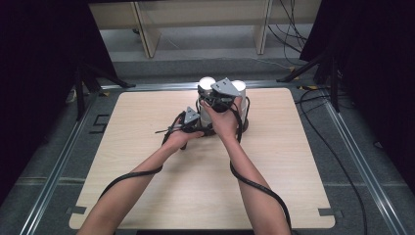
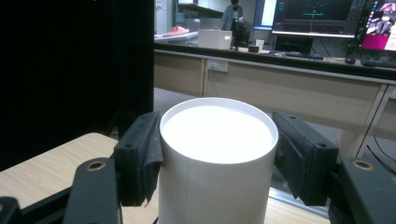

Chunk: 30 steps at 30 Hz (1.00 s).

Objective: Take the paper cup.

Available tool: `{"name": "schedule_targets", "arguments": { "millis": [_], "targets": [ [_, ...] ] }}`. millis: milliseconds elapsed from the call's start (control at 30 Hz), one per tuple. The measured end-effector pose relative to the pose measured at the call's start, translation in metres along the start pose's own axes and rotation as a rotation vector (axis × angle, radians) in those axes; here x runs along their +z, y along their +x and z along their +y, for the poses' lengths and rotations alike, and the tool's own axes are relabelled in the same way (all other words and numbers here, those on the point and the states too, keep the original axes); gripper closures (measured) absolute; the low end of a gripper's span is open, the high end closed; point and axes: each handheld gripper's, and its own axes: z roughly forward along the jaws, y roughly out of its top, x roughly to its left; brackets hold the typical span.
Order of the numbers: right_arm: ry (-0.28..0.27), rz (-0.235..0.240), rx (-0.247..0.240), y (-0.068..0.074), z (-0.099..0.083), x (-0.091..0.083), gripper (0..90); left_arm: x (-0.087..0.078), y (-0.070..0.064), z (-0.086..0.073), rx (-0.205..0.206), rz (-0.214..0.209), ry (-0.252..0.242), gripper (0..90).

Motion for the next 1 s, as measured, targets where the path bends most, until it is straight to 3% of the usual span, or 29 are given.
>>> {"name": "schedule_targets", "arguments": {
  "millis": [367, 433, 500, 533, 667, 733, 800, 833, 900, 1000],
  "targets": [
    [-0.039, 0.014, 0.0, 0.0, 0.013, -0.014, 36.1, -0.007, 0.0, -0.002, 0.008, 0.004, 0.009, 21.6],
    [-0.051, 0.013, -0.011, -0.001, 0.014, -0.017, 36.2, -0.011, 0.0, -0.003, 0.016, 0.005, 0.014, 20.3],
    [-0.053, 0.02, 0.013, -0.001, 0.015, -0.019, 36.1, -0.015, 0.001, -0.003, 0.012, 0.003, 0.005, 19.2],
    [-0.063, 0.016, -0.008, -0.002, 0.016, -0.021, 36.2, -0.017, 0.001, -0.004, 0.009, -0.002, 0.007, 18.6],
    [-0.071, 0.024, -0.006, -0.002, 0.018, -0.024, 36.2, -0.024, 0.001, -0.005, 0.002, 0.004, 0.004, 16.6],
    [-0.075, 0.031, 0.0, -0.002, 0.021, -0.028, 36.2, -0.031, -0.001, -0.005, -0.004, 0.008, 0.003, 16.2],
    [-0.07, 0.032, -0.03, -0.003, 0.021, -0.031, 36.2, -0.038, -0.001, -0.003, 0.005, 0.018, 0.011, 16.0],
    [-0.071, 0.04, -0.007, 0.0, 0.022, -0.034, 36.2, -0.038, -0.001, -0.003, 0.005, 0.018, 0.011, 16.0],
    [-0.079, 0.049, -0.01, 0.0, 0.022, -0.038, 36.1, -0.048, 0.0, -0.002, 0.023, 0.019, 0.023, 16.0],
    [-0.083, 0.049, -0.026, -0.001, 0.021, -0.043, 36.1, -0.057, -0.001, 0.0, 0.015, 0.018, 0.004, 15.9]
  ]
}}
